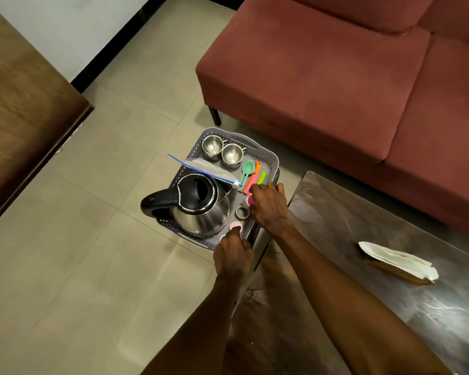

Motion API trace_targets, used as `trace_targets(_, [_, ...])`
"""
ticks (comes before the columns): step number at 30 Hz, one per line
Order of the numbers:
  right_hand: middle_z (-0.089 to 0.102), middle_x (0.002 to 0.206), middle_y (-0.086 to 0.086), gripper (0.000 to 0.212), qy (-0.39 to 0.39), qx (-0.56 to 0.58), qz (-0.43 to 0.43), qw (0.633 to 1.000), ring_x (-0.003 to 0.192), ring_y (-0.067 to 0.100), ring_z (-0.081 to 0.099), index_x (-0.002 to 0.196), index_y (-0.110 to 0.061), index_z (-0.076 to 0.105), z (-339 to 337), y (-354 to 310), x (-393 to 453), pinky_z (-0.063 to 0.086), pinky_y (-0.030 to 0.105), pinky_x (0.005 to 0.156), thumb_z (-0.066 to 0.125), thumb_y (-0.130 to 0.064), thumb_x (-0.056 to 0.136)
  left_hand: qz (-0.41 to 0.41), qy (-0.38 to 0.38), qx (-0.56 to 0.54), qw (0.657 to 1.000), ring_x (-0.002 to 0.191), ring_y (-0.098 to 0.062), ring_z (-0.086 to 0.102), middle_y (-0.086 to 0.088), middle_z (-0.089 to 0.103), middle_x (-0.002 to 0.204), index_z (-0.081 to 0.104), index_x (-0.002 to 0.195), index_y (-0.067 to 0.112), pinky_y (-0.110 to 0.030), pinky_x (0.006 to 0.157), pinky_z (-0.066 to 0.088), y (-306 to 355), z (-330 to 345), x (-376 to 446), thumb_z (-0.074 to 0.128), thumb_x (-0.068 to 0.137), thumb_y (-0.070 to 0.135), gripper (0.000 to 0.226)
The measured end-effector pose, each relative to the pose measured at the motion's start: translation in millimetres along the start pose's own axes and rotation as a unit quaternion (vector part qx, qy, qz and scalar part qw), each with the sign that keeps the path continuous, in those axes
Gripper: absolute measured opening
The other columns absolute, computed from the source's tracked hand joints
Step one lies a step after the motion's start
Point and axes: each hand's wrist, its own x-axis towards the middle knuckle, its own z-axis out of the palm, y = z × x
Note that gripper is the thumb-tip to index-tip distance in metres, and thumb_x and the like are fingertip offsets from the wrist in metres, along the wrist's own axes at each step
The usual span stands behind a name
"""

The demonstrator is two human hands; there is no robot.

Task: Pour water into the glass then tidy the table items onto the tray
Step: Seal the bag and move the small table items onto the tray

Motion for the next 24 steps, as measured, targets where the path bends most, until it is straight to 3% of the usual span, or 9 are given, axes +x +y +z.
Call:
trace_targets(9, [0.067,0.112,0.009,0.03,0.024,-0.008,0.023,0.999,0.108,0.03,0.054,0.109,-0.015,0.063,9.8,4.4,25.7,0.032,0.039,0.095,0.066,-0.031,0.084,-0.006,0.001,0.011,1.0,0.108,-0.029,0.062,-0.007,0.067,0.113,0.058,0.121,0.017,-0.037,0.087,0.049,-11.2,-1.7,18.6,0.055,0.088,0.021,0.033])
trace_targets(24, [0.069,0.1,0.009,0.016,0.0,-0.035,-0.012,0.999,0.098,0.03,0.057,0.1,-0.015,0.063,17.6,-2.0,33.8,0.035,0.041,0.091,0.062,-0.023,0.087,-0.002,-0.005,0.0,1.0,0.106,-0.03,0.062,-0.009,0.067,0.112,0.057,0.123,0.016,-0.038,0.086,0.049,-20.7,-1.4,24.4,0.052,0.089,0.021,0.035])
